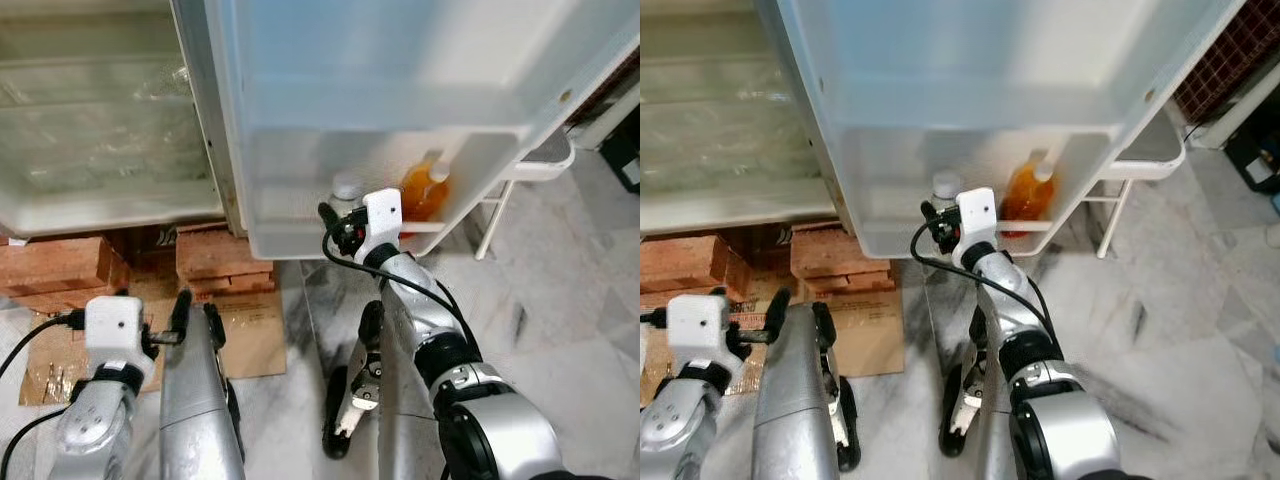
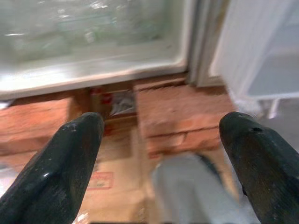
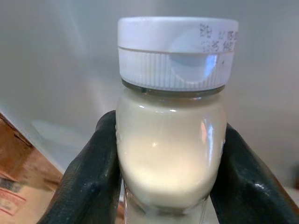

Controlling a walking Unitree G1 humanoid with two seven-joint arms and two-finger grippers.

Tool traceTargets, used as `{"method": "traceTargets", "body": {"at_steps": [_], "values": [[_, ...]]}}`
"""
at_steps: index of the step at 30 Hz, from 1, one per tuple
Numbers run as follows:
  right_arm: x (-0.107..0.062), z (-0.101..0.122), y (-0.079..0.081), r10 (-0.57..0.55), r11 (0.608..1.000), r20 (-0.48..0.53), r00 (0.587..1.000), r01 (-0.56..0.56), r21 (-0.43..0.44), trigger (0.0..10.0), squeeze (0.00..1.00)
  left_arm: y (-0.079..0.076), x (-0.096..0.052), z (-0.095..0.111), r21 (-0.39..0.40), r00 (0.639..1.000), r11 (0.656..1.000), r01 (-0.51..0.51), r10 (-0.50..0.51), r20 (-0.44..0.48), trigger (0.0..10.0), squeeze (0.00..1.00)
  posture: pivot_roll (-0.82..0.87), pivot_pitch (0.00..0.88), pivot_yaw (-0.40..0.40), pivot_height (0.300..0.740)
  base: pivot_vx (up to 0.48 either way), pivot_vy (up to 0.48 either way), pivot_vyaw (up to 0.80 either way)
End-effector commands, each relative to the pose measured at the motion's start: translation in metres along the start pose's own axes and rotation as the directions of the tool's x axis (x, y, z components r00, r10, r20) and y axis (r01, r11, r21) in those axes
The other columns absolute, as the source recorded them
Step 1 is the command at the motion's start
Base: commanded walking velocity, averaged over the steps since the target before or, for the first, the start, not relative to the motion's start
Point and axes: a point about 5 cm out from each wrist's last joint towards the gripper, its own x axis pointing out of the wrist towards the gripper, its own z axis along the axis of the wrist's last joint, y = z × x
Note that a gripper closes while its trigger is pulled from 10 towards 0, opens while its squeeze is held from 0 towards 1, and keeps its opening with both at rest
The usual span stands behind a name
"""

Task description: Restocking fridge

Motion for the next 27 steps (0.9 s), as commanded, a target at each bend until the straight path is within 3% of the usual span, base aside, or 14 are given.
{"method": "traceTargets", "body": {"at_steps": [1, 14, 27], "values": [[0.01, 0.023, -0.004, -0.025, 0.996, 0.088, 0.996, 0.032, -0.08, 10.0, 0.0, 0.008, -0.009, 0.006, 0.025, 1.0, 0.999, -0.028, 0.028, 0.004, 10.0, 0.0, 0.32, 0.391, -0.076, 0.491, 0.0, 0.0, 0.0], [0.025, 0.069, -0.033, -0.186, 0.974, 0.207, 0.96, 0.208, -0.087, 10.0, 0.0, 0.011, -0.033, 0.009, 0.039, 0.999, 0.999, -0.03, 0.031, -0.032, 10.0, 0.0, 0.36, 0.44, -0.049, 0.491, 0.0, 0.0, 0.0], [0.022, 0.102, -0.062, -0.31, 0.925, 0.328, 0.892, 0.362, -0.111, 10.0, 0.0, 0.01, -0.035, 0.011, 0.041, 0.998, 0.999, -0.021, 0.024, -0.058, 10.0, 0.0, 0.36, 0.447, -0.034, 0.491, 0.0, 0.0, 0.0]]}}
